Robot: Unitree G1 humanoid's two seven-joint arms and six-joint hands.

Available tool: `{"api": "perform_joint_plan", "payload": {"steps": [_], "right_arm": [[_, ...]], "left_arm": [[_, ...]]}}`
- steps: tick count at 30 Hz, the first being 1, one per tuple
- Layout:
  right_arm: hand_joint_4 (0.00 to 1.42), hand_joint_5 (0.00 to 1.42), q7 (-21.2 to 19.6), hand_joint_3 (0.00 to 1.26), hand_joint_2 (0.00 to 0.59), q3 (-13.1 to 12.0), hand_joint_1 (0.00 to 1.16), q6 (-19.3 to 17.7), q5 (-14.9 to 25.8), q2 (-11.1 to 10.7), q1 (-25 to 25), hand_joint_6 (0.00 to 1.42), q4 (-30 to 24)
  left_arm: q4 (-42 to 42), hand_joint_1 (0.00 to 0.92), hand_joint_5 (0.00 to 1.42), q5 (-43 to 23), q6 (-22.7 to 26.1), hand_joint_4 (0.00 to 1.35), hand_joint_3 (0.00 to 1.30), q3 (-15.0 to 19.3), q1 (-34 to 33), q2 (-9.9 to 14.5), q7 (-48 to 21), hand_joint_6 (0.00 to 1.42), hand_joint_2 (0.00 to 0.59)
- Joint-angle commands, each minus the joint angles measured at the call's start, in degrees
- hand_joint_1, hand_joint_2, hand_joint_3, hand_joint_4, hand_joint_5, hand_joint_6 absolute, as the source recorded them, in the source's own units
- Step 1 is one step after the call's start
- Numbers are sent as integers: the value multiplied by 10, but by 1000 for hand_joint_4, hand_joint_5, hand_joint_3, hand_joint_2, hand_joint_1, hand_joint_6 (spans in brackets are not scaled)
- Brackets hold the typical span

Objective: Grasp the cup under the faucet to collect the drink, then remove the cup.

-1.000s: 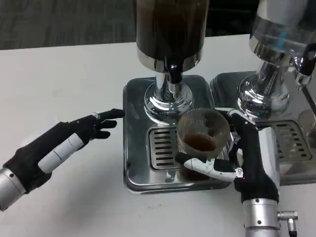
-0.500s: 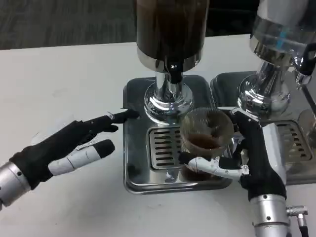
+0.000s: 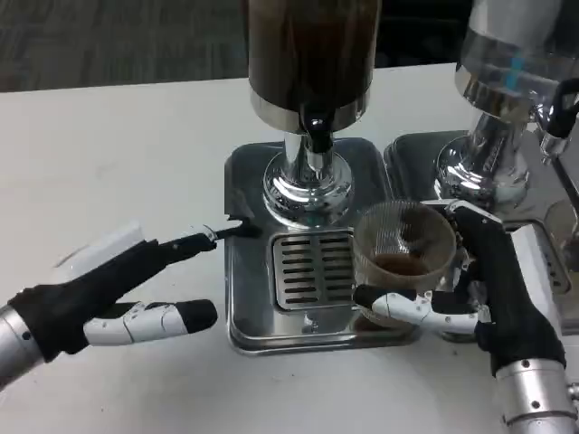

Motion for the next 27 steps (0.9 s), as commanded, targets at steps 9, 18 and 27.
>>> {"api": "perform_joint_plan", "payload": {"steps": [9,18,27], "right_arm": [[1034,1178,62,978,126,-22,1160,30,31,-23,47,1386,-121],[1035,1190,102,983,126,-34,1162,40,42,-33,87,1386,-190],[1048,1192,129,983,133,-49,1162,45,55,-42,124,1386,-246]], "left_arm": [[-43,0,25,18,-70,0,131,-23,22,53,-6,92,60],[-79,0,20,13,-116,0,128,-31,40,89,-2,90,59],[-108,0,0,22,-161,0,80,-15,64,112,11,47,43]]}}
